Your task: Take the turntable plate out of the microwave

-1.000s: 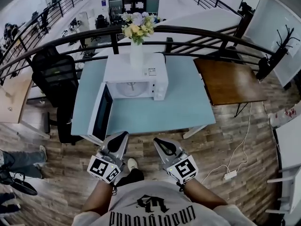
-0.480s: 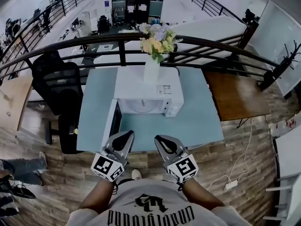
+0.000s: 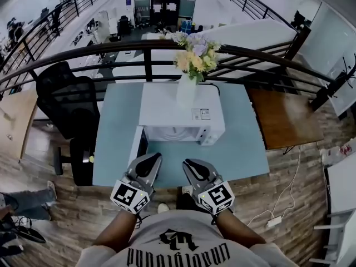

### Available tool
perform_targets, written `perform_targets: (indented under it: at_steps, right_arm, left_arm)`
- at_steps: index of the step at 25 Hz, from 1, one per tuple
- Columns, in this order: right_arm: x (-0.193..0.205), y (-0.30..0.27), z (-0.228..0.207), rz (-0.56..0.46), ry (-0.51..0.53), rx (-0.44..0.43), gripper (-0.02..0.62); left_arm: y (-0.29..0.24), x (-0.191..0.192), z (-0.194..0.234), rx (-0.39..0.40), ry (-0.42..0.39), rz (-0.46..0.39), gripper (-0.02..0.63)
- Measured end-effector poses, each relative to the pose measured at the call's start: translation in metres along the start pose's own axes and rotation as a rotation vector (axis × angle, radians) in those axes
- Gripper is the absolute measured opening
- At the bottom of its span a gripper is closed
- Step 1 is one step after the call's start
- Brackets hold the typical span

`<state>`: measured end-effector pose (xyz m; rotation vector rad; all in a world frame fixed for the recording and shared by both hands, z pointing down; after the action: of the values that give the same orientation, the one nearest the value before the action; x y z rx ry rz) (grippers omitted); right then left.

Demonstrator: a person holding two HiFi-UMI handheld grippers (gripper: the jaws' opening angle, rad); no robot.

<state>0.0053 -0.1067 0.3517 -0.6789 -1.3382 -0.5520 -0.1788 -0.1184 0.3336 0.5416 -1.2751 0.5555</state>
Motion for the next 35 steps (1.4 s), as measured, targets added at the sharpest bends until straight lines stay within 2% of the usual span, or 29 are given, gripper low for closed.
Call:
perform_targets:
  at_steps: [13,18,27,32,35]
  right_arm:
    - [0.036,-0.058,-0.071,0.064,-0.071,-0.145,0.061]
    - [0.062,-0.077,-0.089,0.105,-0.147,-0.174,0.069]
    - [0.122,-0.105,-0.107,0.193,-0.314,-0.179,0.083]
    - [0.161,-0.119,-0.114,0.228,-0.424,-0.156,0.089]
    - [0.18,-0.126,-0.117,0.24,-0.481,-0.136,0.091]
  left_arm:
    - [-0.054,0.026,0.034,-0.117,0.005,0.02,0.049]
    - [-0.066,0.043,0.049,-0.165,0.015,0.028,0.049]
    - [-0.077,0.088,0.067,-0.21,0.025,0.056,0.049]
    - [-0.08,0.116,0.076,-0.239,0.055,0.095,0.051]
    - [-0.081,0.131,0.086,-0.251,0.043,0.09,0.049]
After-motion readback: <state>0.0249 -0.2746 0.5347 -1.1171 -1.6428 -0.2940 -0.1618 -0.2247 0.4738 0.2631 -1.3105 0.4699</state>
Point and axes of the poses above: the fingertips, and each gripper's own axes: y backward along the fingers, z to its left, x out of its underside, the point moved 7 cm from there along y, backward along the fingers, and after that the axes turned 7 degrees about y, right-handed, at the moved point
